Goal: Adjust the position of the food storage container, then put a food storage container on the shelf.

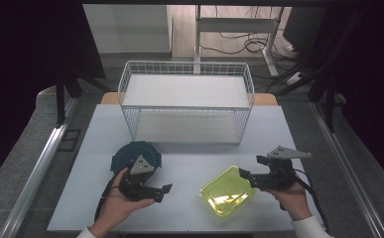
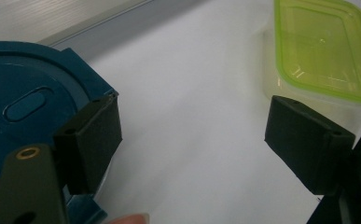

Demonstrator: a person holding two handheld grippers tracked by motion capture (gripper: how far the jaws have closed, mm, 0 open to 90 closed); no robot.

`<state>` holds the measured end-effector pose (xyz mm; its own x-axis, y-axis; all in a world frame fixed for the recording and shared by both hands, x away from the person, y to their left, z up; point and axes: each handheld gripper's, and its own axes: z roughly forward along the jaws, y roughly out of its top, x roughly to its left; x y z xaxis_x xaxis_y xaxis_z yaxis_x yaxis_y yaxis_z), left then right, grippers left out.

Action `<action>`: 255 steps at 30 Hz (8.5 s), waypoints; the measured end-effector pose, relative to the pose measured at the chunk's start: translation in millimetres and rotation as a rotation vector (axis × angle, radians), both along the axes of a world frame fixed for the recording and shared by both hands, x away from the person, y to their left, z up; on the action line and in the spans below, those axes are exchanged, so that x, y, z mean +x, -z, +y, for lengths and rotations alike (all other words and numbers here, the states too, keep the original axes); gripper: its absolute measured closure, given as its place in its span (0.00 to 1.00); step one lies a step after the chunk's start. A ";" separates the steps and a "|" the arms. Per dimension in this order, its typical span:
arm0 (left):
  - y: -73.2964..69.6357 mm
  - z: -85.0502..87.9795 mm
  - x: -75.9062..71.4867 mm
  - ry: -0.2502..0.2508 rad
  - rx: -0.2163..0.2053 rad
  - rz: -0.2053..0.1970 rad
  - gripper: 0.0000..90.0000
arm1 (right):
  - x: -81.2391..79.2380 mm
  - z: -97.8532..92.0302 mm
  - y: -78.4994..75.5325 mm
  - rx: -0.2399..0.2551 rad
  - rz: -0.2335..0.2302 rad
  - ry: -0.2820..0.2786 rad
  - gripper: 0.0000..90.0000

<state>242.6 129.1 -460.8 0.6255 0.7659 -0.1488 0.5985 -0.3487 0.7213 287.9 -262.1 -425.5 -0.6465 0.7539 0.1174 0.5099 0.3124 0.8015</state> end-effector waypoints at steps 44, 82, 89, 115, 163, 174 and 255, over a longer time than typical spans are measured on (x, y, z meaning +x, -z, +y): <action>-22.7 88.9 14.4 -0.223 -0.019 0.011 0.42 | 0.3 -9.1 8.0 -0.021 0.052 0.043 0.20; 34.3 162.0 44.8 -0.356 0.080 0.231 1.00 | 2.0 -9.4 12.0 -0.064 0.056 0.058 0.20; 39.8 147.6 47.6 -0.321 0.108 0.250 1.00 | 0.1 -11.9 9.9 -0.060 0.046 0.066 0.20; 40.3 111.6 58.2 -0.246 0.058 0.266 1.00 | 0.6 -10.6 7.7 -0.054 0.047 0.071 0.20; 35.8 19.7 88.6 -0.094 0.045 0.271 1.00 | 3.0 -8.6 7.8 -0.049 0.052 0.074 0.20; 22.7 42.0 81.4 -0.075 -0.020 0.220 1.00 | 4.3 0.7 -2.7 0.000 0.029 0.050 0.20; -7.4 40.2 84.5 -0.106 -0.257 0.220 0.08 | 67.6 99.9 14.4 0.081 0.322 -0.029 0.16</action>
<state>327.1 169.3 -453.3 0.4760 0.7449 -0.4676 0.7727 -0.1003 0.6268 355.5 -162.2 -439.8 -0.5871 0.7156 0.3784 0.7331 0.2719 0.6234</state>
